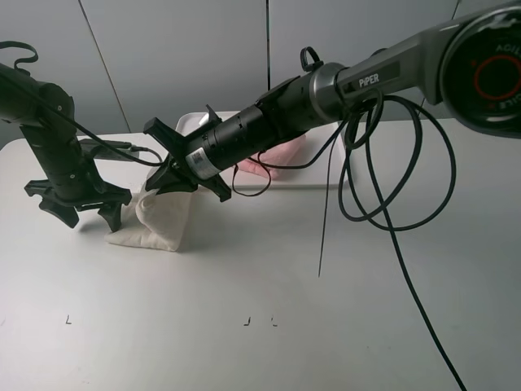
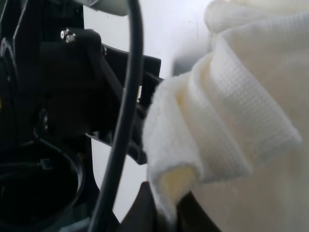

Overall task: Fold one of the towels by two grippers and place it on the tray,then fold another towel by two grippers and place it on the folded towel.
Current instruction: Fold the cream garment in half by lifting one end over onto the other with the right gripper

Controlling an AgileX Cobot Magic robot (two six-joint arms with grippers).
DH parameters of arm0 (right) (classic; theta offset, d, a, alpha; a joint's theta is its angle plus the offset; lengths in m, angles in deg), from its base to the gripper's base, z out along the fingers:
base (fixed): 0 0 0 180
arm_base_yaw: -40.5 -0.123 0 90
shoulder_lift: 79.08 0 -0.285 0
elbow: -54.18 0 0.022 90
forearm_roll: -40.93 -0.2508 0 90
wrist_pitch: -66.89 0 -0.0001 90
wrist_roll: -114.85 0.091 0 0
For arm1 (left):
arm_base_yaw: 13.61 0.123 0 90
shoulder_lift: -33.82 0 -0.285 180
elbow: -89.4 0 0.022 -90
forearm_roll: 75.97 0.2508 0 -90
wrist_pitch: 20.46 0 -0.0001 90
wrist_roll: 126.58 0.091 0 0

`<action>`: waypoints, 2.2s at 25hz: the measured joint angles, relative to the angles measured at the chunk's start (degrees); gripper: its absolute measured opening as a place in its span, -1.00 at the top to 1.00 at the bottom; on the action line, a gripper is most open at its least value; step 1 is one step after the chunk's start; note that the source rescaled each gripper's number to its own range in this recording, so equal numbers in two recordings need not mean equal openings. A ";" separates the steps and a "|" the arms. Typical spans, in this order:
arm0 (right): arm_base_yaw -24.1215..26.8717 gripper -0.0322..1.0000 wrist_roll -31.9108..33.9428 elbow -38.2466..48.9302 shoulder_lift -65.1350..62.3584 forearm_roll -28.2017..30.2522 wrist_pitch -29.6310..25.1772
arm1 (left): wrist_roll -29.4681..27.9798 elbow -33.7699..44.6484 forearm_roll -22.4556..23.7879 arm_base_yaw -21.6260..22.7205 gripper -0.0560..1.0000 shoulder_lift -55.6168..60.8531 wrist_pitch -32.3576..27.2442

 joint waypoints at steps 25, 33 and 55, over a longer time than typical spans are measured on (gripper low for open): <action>-3.92 0.94 -15.62 0.00 5.59 -17.25 7.03 | 3.70 -0.48 -4.36 0.22 -0.86 -0.44 -3.62; -3.99 0.94 -17.96 0.00 5.59 -17.25 7.15 | 3.80 -0.48 -5.08 0.22 -0.86 -0.44 -5.21; -4.14 0.94 -19.92 0.00 5.73 -17.72 11.37 | 7.92 -14.13 -8.45 4.54 -0.86 2.41 -15.81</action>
